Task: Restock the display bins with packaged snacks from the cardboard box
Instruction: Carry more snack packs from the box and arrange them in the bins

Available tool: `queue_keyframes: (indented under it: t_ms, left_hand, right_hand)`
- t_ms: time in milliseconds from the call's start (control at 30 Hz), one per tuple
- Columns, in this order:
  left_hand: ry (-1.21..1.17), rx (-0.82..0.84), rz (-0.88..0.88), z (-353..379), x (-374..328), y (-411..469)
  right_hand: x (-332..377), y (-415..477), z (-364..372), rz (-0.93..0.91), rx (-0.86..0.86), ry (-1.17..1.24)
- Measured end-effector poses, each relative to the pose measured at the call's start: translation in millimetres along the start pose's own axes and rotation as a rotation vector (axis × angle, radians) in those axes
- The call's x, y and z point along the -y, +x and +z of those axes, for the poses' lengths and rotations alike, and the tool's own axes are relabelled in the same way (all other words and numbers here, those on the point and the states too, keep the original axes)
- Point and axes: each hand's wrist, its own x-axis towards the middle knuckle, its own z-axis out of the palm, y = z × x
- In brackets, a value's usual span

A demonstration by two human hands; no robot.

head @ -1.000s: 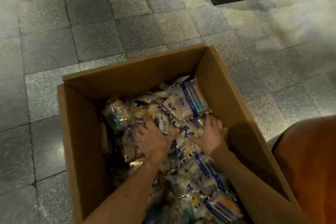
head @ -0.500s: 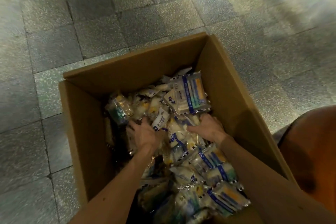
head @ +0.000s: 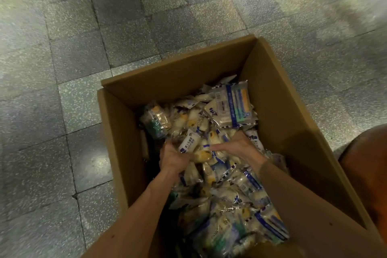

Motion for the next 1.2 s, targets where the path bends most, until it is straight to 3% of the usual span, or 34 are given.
queue_keyframes:
  t_ms: [167,333,500,667,800,900,1033,1200]
  left_hand:
    - [-0.221,0.123,-0.141,-2.5,-4.8,4.0]
    - [-0.246,0.234,-0.163,-15.6,-13.4,-12.7]
    - [-0.158,0.317,-0.041,-31.1,-25.6,-46.7]
    - [-0.048,0.309,0.201,-53.1,-34.5,-102.9]
    - [-0.023,0.232,0.358,-81.3,-24.6,-167.4]
    - [-0.046,0.079,0.444,-107.3,1.5,-228.0]
    - [-0.132,-0.092,0.496,-141.6,63.5,-319.4]
    - [-0.342,-0.327,0.45,-179.4,175.4,-442.5]
  right_hand:
    - [-8.9,0.5,6.8,0.018,-0.013,0.14]
    - [-22.9,-17.9,-3.1,-0.022,0.025,0.234]
    - [-34.5,-63.7,-13.3,-0.088,0.032,0.27]
    - [-48.4,-117.4,-37.0,-0.189,0.021,0.217]
    - [-48.9,-169.0,-56.7,-0.363,0.06,0.146]
    - [-41.5,-211.9,-64.4,-0.535,0.118,-0.026]
    - [-33.3,-283.1,-51.8,-0.773,0.263,-0.196]
    - [-15.1,-385.5,16.8,-1.019,0.452,-0.372]
